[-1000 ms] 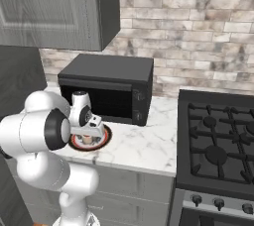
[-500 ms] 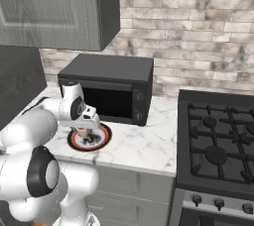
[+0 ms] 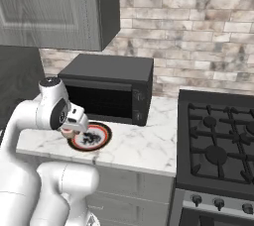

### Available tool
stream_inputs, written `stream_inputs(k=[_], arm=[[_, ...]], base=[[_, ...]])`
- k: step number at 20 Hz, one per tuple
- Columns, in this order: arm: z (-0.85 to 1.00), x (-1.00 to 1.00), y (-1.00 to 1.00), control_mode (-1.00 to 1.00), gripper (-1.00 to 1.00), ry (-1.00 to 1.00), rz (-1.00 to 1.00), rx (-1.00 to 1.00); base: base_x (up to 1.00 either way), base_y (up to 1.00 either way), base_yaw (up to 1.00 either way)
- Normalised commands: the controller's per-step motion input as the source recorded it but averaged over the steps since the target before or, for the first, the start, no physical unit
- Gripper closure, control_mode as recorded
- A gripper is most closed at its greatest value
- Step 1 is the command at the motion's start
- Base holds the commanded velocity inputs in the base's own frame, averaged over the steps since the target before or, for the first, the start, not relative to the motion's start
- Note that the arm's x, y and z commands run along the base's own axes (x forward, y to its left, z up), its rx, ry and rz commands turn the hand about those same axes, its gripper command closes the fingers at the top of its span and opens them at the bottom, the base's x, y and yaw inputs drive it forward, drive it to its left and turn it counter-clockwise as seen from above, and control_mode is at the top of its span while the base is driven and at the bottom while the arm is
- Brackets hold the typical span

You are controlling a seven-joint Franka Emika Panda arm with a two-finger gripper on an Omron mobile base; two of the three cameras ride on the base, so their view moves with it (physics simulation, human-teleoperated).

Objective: Place the steak on the counter behind the older steak on the same shelf of the fridge to maintain FIFO order. Close the fridge door when finished.

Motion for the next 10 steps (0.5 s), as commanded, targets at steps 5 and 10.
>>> stream_inputs(k=[5,10], arm=[[0.65,-0.62,0.0,-1.0,1.0,-0.05,-0.07,0.02],[0.02,-0.07,0.0,-1.0,1.0,0.0,-0.02,0.0]], base=[[0.0,0.0,0.0],[0.0,0.0,0.0]])
